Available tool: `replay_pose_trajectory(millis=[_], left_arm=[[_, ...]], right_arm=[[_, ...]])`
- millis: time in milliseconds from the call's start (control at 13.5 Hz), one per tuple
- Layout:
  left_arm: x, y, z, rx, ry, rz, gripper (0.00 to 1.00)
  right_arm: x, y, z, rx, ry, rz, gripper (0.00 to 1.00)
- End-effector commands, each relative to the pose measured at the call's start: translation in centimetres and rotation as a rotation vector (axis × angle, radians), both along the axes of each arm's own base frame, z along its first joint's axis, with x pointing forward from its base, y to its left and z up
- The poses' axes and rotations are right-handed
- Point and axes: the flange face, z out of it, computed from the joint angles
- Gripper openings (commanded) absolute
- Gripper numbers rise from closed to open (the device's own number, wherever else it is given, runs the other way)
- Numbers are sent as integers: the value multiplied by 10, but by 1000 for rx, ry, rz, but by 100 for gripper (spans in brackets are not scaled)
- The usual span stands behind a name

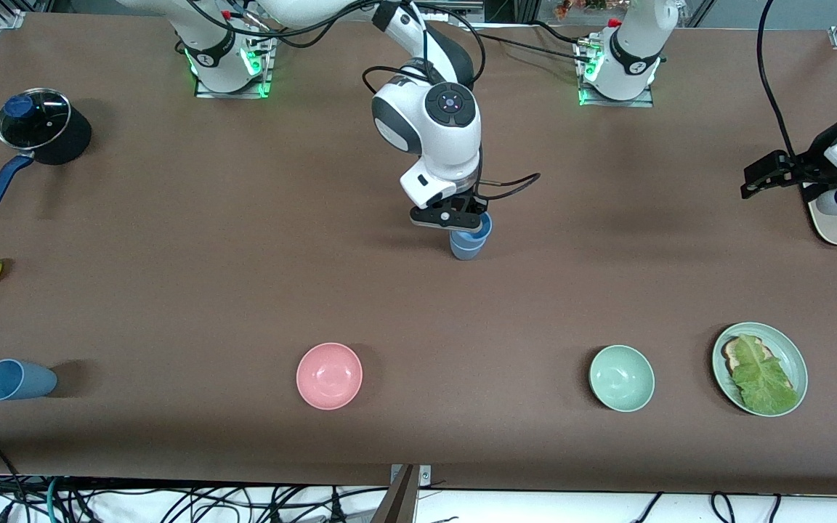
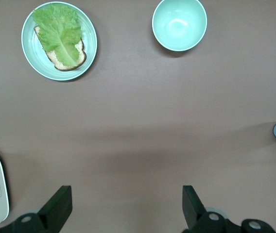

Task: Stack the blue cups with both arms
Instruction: 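Open the right gripper to release the cup onto the stack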

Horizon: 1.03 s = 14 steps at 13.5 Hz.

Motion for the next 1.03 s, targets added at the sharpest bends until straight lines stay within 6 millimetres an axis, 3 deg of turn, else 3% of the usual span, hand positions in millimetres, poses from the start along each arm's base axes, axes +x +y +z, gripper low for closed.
replay_pose_trajectory(millis=[0, 74, 296, 517, 813, 961], left_arm=[[5, 0, 5, 14, -7, -22, 100], [5, 0, 5, 14, -7, -22, 100], [5, -1, 4, 14, -6, -23, 100], [4, -1, 5, 13, -8, -21, 100], [5, -1, 4, 13, -6, -21, 100], [5, 0, 4, 12, -6, -21, 100]], right_arm=[[8, -1, 14, -7, -18, 6, 59], [12, -5, 15, -22, -15, 0, 69], [32, -29, 47, -22, -27, 10, 100], [62, -83, 94, -57, -12, 159, 100], [112, -198, 161, -90, 5, 215, 100], [128, -268, 196, -42, 63, 266, 100]])
